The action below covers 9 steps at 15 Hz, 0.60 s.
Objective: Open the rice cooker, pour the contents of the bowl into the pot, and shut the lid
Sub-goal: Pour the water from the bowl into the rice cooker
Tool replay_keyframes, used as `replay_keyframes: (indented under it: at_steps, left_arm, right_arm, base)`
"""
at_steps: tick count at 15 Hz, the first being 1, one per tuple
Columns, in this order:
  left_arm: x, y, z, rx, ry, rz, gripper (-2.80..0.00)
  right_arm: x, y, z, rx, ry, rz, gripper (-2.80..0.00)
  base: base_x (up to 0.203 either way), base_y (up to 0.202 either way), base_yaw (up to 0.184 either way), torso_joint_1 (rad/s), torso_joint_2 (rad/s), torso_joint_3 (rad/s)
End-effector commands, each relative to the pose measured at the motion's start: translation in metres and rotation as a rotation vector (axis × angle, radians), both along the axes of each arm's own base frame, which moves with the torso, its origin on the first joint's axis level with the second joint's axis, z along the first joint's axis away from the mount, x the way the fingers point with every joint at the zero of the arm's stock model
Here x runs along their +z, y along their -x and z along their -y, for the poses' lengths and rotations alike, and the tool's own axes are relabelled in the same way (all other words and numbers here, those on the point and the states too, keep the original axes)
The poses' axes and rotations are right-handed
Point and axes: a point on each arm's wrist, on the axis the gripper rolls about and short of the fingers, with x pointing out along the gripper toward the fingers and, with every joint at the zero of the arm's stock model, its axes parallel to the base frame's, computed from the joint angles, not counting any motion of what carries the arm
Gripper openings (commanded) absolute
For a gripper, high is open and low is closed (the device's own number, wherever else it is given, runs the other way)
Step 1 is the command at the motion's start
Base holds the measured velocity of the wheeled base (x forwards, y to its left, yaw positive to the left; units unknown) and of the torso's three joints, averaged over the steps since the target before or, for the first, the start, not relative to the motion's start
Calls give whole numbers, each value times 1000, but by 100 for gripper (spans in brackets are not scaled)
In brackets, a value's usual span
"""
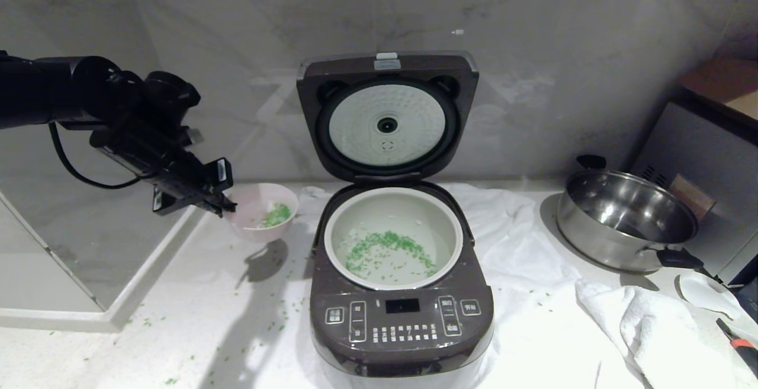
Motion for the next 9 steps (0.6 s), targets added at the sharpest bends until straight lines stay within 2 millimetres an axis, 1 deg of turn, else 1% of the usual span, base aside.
replay_keyframes:
  at_steps: [1,4,9]
  left_arm:
    - [8,1,4,-8,5,17,-280]
    - [21,4,17,-38,69,23,-280]
    - [20,9,44,-76,98,2,-280]
  right_arm:
    - [0,0,0,1,0,0,-280]
    - [0,0,0,1,0,0,-280]
    - [0,0,0,1,0,0,-280]
  base:
    - [0,0,0,0,0,0]
    - [0,0,0,0,0,0]
    - [0,0,0,0,0,0]
